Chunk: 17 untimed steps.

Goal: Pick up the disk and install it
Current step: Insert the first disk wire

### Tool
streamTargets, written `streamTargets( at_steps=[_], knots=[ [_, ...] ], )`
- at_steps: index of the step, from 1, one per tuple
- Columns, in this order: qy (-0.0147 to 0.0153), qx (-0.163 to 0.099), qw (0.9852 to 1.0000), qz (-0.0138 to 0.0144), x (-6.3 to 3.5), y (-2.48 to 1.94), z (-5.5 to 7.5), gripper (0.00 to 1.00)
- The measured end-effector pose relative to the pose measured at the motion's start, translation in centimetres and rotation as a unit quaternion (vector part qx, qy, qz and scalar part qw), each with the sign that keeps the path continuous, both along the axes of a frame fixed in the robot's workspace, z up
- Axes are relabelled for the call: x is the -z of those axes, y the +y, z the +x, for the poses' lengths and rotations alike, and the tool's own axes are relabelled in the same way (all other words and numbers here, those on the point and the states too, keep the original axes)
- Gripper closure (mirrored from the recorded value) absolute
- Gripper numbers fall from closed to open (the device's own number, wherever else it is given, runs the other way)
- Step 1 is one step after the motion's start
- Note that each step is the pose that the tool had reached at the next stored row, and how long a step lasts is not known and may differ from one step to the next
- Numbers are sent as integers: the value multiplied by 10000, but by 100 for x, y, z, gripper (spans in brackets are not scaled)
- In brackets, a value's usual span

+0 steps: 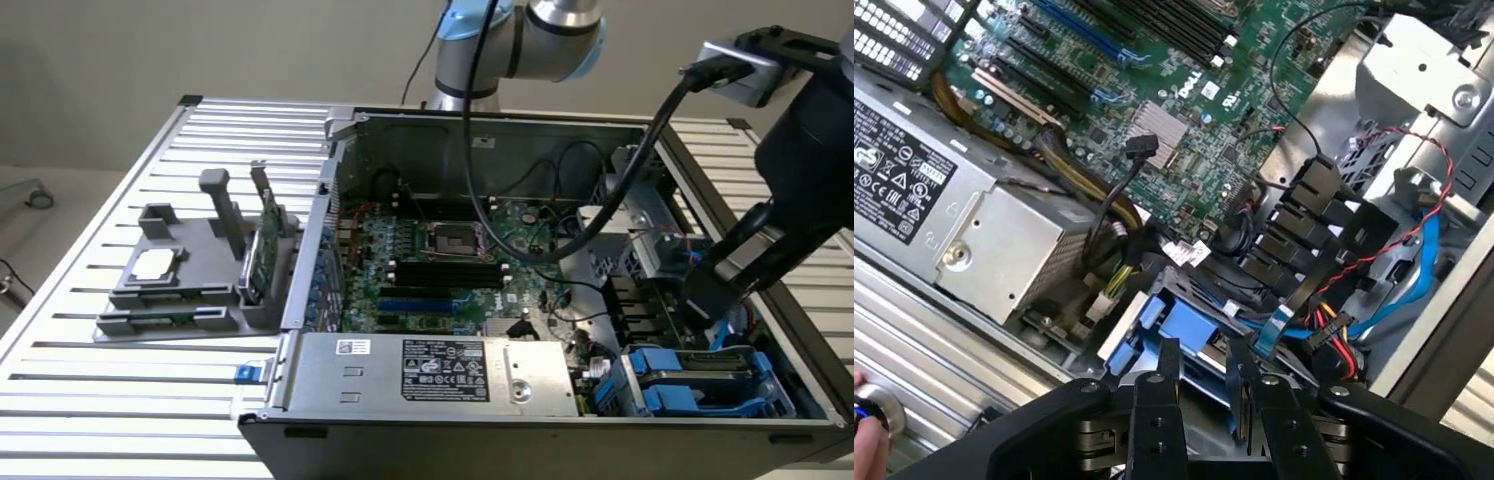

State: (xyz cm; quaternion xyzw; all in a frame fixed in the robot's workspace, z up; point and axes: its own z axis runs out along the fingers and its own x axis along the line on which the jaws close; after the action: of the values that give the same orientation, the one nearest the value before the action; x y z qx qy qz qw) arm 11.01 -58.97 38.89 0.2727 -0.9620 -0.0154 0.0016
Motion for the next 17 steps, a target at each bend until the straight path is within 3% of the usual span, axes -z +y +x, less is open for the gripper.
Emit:
streamTargets(
  at_steps=[7, 17],
  knots=[
    [0, 615, 9981, 0, 29, 0, 0, 67],
    [2, 1360, 9907, 13, 41, 0, 0, 67]
  ],
)
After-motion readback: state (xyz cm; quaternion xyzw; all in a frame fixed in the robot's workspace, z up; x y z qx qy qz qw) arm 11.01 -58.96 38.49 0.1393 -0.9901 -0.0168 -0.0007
